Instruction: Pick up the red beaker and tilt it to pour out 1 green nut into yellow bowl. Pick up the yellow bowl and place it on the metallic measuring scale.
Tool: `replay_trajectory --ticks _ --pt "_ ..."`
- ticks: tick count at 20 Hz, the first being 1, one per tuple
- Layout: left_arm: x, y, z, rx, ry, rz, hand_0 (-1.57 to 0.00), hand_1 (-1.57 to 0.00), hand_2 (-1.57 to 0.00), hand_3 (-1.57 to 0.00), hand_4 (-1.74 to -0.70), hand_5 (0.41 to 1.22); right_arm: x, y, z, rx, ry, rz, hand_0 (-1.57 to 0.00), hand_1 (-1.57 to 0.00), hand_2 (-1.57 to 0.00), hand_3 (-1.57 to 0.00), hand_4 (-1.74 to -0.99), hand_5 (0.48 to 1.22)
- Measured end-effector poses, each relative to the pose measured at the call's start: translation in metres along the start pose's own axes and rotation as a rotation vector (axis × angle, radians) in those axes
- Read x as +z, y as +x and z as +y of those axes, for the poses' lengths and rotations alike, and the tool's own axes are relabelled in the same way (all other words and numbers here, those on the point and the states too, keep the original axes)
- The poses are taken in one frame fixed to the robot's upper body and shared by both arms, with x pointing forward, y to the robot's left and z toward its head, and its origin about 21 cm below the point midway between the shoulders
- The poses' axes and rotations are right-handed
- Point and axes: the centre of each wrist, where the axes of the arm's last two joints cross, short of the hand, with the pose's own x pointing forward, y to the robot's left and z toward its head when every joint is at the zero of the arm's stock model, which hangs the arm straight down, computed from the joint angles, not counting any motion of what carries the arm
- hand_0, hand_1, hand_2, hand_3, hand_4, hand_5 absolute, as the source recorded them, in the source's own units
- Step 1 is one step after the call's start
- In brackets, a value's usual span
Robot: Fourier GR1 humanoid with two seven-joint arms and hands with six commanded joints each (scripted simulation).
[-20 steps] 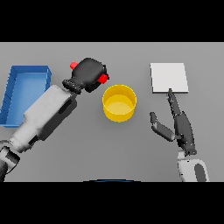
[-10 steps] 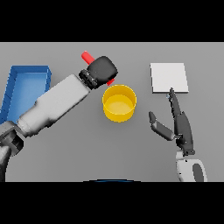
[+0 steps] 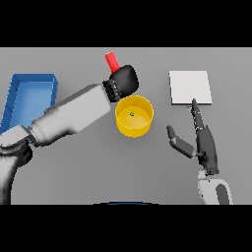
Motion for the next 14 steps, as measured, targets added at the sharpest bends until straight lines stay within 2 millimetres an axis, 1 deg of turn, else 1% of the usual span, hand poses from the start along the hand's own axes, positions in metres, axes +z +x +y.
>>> replay_trajectory --ticks 1,3,4,5,6,8,9,10,12,13,14 --pt "-0.001 0.0 0.005 -0.054 -0.004 -0.005 -1.57 -1.57 -1.57 -1.57 -1.74 1.221 -0.002 0.002 -0.001 -0.004 -0.002 -0.005 0.0 0.0 0.0 0.0 -1.164 0.625" --pt "-0.003 -0.002 0.008 -0.125 -0.021 0.003 -1.57 -1.57 -1.57 -1.57 -1.73 1.221 -0.003 0.001 -0.002 -0.011 0.003 -0.002 0.0 0.0 0.0 0.0 -1.162 0.627" --pt "-0.005 0.002 0.012 -0.162 -0.014 -0.006 -1.57 -1.57 -1.57 -1.57 -1.73 1.221 -0.004 0.002 -0.001 0.001 0.006 -0.007 0.0 0.0 0.0 0.0 -1.153 0.627" --pt "-0.005 0.003 0.011 -0.192 -0.023 -0.014 -1.57 -1.57 -1.57 -1.57 -1.73 1.221 -0.005 0.003 0.001 0.012 0.008 -0.005 0.0 0.0 0.0 0.0 -1.157 0.629" --pt "-0.007 0.007 0.01 -0.222 -0.024 -0.022 -1.57 -1.57 -1.57 -1.57 -1.73 1.221 -0.003 0.0 0.001 0.018 0.006 0.0 0.0 0.0 0.0 0.0 -1.159 0.632" --pt "-0.008 0.008 0.018 -0.275 -0.019 -0.022 -1.57 -1.57 -1.57 -1.57 -1.73 1.221 -0.001 -0.003 0.002 0.02 0.01 -0.004 0.0 0.0 0.0 0.0 -1.16 0.635" --pt "-0.01 0.012 0.021 -0.297 -0.025 -0.028 -1.57 -1.57 -1.57 -1.57 -1.72 1.221 -0.004 0.001 0.001 0.029 -0.002 -0.014 0.0 0.0 0.0 0.0 -1.155 0.637" --pt "-0.011 0.013 0.024 -0.322 -0.02 -0.021 -1.57 -1.57 -1.57 -1.57 -1.72 1.221 -0.002 0.002 -0.002 0.028 -0.006 -0.025 0.0 0.0 0.0 0.0 -1.154 0.634" --pt "-0.012 0.011 0.028 -0.365 -0.021 -0.02 -1.57 -1.57 -1.57 -1.57 -1.72 1.221 -0.002 -0.001 0.0 0.016 -0.002 0.0 0.0 0.0 0.0 0.0 -1.154 0.635" --pt "-0.01 0.006 0.032 -0.381 -0.023 -0.03 -1.57 -1.57 -1.57 -1.57 -1.72 1.221 -0.001 -0.002 0.004 0.003 0.002 -0.005 0.0 0.0 0.0 0.0 -1.152 0.635" --pt "-0.008 0.001 0.038 -0.401 -0.021 -0.036 -1.57 -1.57 -1.57 -1.57 -1.72 1.221 -0.001 -0.002 0.002 -0.002 -0.001 -0.01 0.0 0.0 0.0 0.0 -1.153 0.636"
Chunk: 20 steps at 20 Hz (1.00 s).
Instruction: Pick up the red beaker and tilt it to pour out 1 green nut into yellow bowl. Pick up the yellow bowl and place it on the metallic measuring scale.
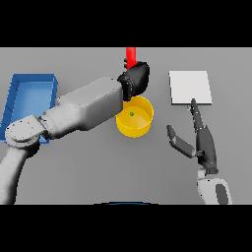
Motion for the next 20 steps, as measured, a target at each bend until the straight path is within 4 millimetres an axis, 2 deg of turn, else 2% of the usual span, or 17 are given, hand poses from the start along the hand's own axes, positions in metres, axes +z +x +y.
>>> replay_trajectory --ticks 3,4,6,7,8,9,11,12,13,15,18,20 --pt "0.008 -0.04 0.003 -0.037 -0.011 0.074 -1.57 -1.57 -1.57 -1.57 -1.72 1.221 -0.003 0.002 0.0 -0.013 0.007 -0.014 0.0 0.0 0.0 0.0 -1.15 0.649" --pt "0.015 -0.061 0.002 -0.062 -0.022 0.116 -1.57 -1.57 -1.57 -1.57 -1.73 1.221 -0.001 0.0 -0.002 -0.01 0.015 -0.021 0.0 0.0 0.0 0.0 -1.154 0.654" --pt "0.029 -0.094 0.001 -0.008 -0.007 0.181 -1.57 -1.57 -1.57 -1.18 -1.73 1.221 -0.001 0.0 0.0 0.005 0.012 -0.034 0.0 0.0 0.0 0.0 -1.16 0.66" --pt "0.035 -0.109 0.002 0.011 0.01 0.233 -1.57 -1.57 -1.57 -1.26 -1.73 1.221 -0.001 -0.001 0.0 0.009 0.01 -0.025 0.0 0.0 0.0 0.0 -1.16 0.663" --pt "0.047 -0.134 -0.007 0.064 -0.006 0.314 -1.57 -1.57 -1.57 -1.32 -1.73 1.221 -0.001 0.001 0.001 0.013 0.02 -0.04 0.0 0.0 0.0 0.0 -1.161 0.661" --pt "0.056 -0.15 -0.009 0.133 -0.011 0.366 -1.57 -1.57 -1.57 -1.37 -1.73 1.221 -0.002 0.001 0.001 0.008 0.018 -0.033 0.0 0.0 0.0 0.0 -1.16 0.661" --pt "0.076 -0.182 -0.02 0.34 0.016 0.472 -1.57 -1.57 -1.57 -1.44 -1.73 1.221 -0.003 -0.002 0.005 -0.014 0.033 -0.024 0.0 0.0 0.0 0.0 -1.152 0.652" --pt "0.088 -0.195 -0.035 0.479 0.045 0.531 -1.57 -1.57 -1.57 -1.47 -1.73 1.221 -0.003 -0.003 0.003 0.005 0.024 -0.021 0.0 0.0 0.0 0.0 -1.146 0.641" --pt "0.098 -0.204 -0.048 0.636 0.06 0.59 -1.57 -1.57 -1.57 -1.43 -1.74 1.221 -0.005 -0.001 0.003 0.03 0.013 -0.021 0.0 0.0 0.0 0.0 -1.14 0.637" --pt "0.12 -0.216 -0.084 0.918 0.109 0.709 -1.57 -1.57 -1.57 -1.4 -1.74 1.221 -0.007 -0.001 0.0 0.064 0.008 -0.029 0.0 0.0 0.0 0.0 -1.142 0.63" --pt "0.147 -0.216 -0.141 1.233 0.164 0.875 -1.57 -1.57 -1.57 -1.46 -1.74 1.221 -0.01 0.004 0.003 -0.011 0.024 -0.06 0.0 0.0 0.0 0.0 -1.093 0.623" --pt "0.16 -0.201 -0.182 1.434 0.183 0.967 -1.57 -1.57 -1.57 -1.5 -1.74 1.221 -0.013 0.005 0.004 -0.054 0.036 -0.042 0.0 0.0 0.0 0.0 -1.081 0.631"
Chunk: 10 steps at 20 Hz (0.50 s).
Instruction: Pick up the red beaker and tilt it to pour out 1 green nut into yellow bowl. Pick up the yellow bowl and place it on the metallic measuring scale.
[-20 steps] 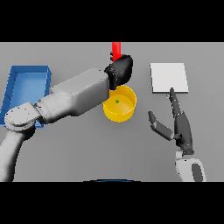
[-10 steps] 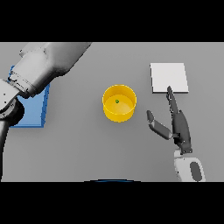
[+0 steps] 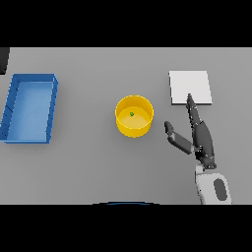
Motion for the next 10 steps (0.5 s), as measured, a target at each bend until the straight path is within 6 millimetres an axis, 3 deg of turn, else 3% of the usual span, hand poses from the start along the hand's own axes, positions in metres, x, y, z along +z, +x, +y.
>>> replay_trajectory --ticks 4,7,10 --pt "0.009 -0.069 -0.037 0.228 0.02 0.249 -1.57 -1.57 -1.57 -1.54 -1.74 1.221 0.004 0.0 -0.003 0.007 0.028 -0.006 0.0 0.0 0.0 0.0 -1.141 0.657" --pt "0.017 -0.097 -0.065 0.38 0.021 0.437 -1.57 -1.57 -1.57 -1.56 -1.74 1.221 0.005 -0.002 -0.005 -0.013 0.035 -0.008 0.0 0.0 0.0 0.0 -1.165 0.672" --pt "0.025 -0.118 -0.087 0.492 0.015 0.514 -1.57 -1.57 -1.57 -1.46 -1.74 1.221 0.002 -0.005 -0.002 0.008 0.054 -0.008 0.0 0.0 0.0 0.0 -1.188 0.696"
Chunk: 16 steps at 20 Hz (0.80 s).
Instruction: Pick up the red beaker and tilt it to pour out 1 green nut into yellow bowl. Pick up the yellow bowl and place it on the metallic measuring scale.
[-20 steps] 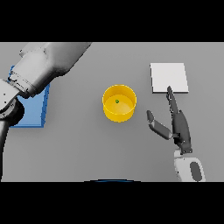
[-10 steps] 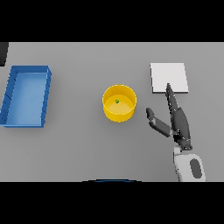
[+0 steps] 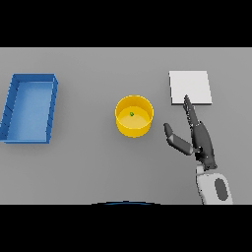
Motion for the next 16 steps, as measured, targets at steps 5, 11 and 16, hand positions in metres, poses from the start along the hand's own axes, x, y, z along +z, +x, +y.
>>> replay_trajectory --ticks 5,11,16 --pt "-0.001 -0.046 -0.028 0.139 -0.032 0.108 -1.57 -1.57 -1.57 -1.38 -1.74 1.221 0.002 -0.001 -0.004 0.031 -0.001 -0.004 0.0 0.0 0.0 0.0 -1.202 0.709" --pt "0.008 -0.09 -0.065 0.225 -0.045 0.175 -1.57 -1.57 -1.57 -1.39 -1.74 1.221 0.003 0.0 -0.001 0.033 -0.004 -0.004 0.0 0.0 0.0 0.0 -1.195 0.69" --pt "0.038 -0.113 -0.085 0.234 -0.106 0.243 -1.57 -1.57 -1.57 -1.37 -1.73 0.955 0.001 -0.002 0.0 0.025 -0.007 -0.001 0.0 0.0 0.0 0.0 -1.168 0.679"
